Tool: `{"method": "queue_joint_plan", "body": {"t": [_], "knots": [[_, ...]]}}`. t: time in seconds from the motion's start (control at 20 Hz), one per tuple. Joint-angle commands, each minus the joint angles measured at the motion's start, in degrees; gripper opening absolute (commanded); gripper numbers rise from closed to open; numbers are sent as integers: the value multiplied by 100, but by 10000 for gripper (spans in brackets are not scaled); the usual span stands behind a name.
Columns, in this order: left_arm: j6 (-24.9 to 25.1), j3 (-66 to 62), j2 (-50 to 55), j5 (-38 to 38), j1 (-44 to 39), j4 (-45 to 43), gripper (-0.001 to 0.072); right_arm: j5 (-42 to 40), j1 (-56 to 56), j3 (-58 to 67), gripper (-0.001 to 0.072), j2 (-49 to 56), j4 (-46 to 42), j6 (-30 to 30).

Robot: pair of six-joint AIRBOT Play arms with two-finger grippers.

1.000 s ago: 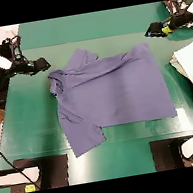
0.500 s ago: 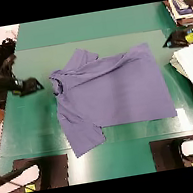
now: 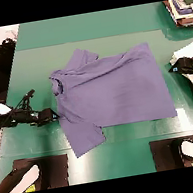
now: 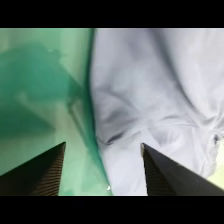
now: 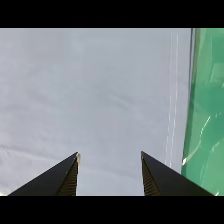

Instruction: Fold the shirts.

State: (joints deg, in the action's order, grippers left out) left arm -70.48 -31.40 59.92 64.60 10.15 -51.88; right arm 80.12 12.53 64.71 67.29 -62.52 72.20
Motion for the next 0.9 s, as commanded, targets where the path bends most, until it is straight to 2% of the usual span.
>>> {"method": "queue_joint_plan", "body": {"t": [0.0, 0.15, 0.25, 0.3, 0.35, 0.4, 0.6, 0.85], "knots": [[299, 463, -68, -400, -229, 481, 545, -105, 42, -424, 442, -387, -2, -33], [236, 551, -70, -802, -831, 501, 544, -33, 44, -435, 442, -437, -2, -31], [-11, 544, -70, -1071, -981, 560, 543, 109, 44, -435, 442, -439, -26, -33], [-153, 509, -70, -1156, -981, 560, 430, 201, 44, -435, 442, -439, -83, -33], [-153, 448, -70, -1163, -979, 560, 196, 269, 44, -435, 441, -439, -201, -28], [-157, 361, -70, -1130, -981, 564, 39, 328, 44, -446, 441, -439, -363, -24], [-151, -136, -72, -691, -981, 562, 25, 507, 393, -1038, 442, -446, -645, -4], [-149, -330, -70, -575, -981, 564, 25, 363, 1884, -2273, 442, -439, -627, -7]]}}
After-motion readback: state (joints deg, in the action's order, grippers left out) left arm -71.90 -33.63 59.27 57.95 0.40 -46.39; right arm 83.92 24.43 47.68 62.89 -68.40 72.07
